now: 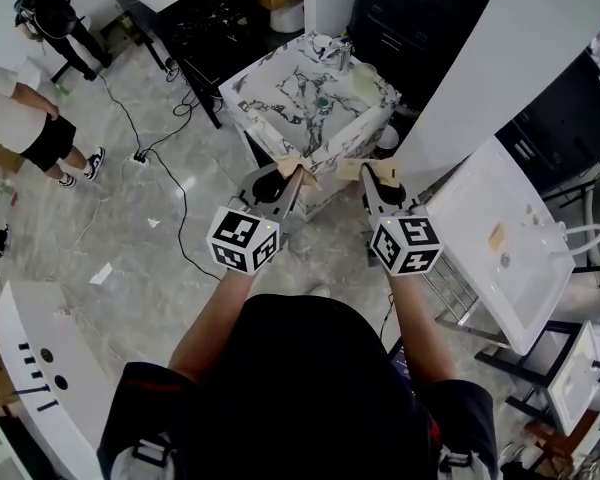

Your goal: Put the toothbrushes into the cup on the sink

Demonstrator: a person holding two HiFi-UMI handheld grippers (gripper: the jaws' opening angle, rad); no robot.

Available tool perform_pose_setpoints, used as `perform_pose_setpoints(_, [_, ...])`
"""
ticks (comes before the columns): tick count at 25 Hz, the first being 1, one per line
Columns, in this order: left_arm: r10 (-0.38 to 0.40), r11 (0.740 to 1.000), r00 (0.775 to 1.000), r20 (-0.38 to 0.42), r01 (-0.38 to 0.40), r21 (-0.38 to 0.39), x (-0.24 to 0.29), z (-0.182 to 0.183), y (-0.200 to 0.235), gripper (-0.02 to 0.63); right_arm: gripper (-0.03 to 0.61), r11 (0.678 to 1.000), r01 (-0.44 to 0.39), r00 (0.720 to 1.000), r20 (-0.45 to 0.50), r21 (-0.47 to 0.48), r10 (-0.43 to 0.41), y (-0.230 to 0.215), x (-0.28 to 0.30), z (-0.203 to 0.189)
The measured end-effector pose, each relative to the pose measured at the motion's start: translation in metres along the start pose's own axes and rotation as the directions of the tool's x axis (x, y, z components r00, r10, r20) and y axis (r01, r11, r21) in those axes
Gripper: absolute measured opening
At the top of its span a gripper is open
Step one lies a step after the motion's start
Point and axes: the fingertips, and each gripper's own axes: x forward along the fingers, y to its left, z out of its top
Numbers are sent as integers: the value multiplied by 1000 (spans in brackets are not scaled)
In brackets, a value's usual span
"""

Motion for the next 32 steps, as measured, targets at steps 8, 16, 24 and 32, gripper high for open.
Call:
perform_pose_setpoints(8, [-1, 1000, 1000, -1, 1, -12, 22, 3, 26, 46, 66, 1000, 2, 1000, -9, 6, -2, -10, 32, 4])
perform_pose_setpoints(16, [-9, 1000, 1000, -15, 9, -23, 55, 6, 62, 46, 66, 1000, 2, 1000, -26, 20, -1, -25, 79, 6])
perform_pose_setpoints(24, [-18, 999, 999, -30, 16, -41, 94, 10, 108, 46, 66, 1000, 3, 999, -44, 24, -2, -42, 137, 15])
perform_pose_setpoints(32, [-54, 997, 998, -30, 53, -52, 129, 26, 153, 46, 66, 999, 28, 998, -54, 32, -26, -52, 192, 31])
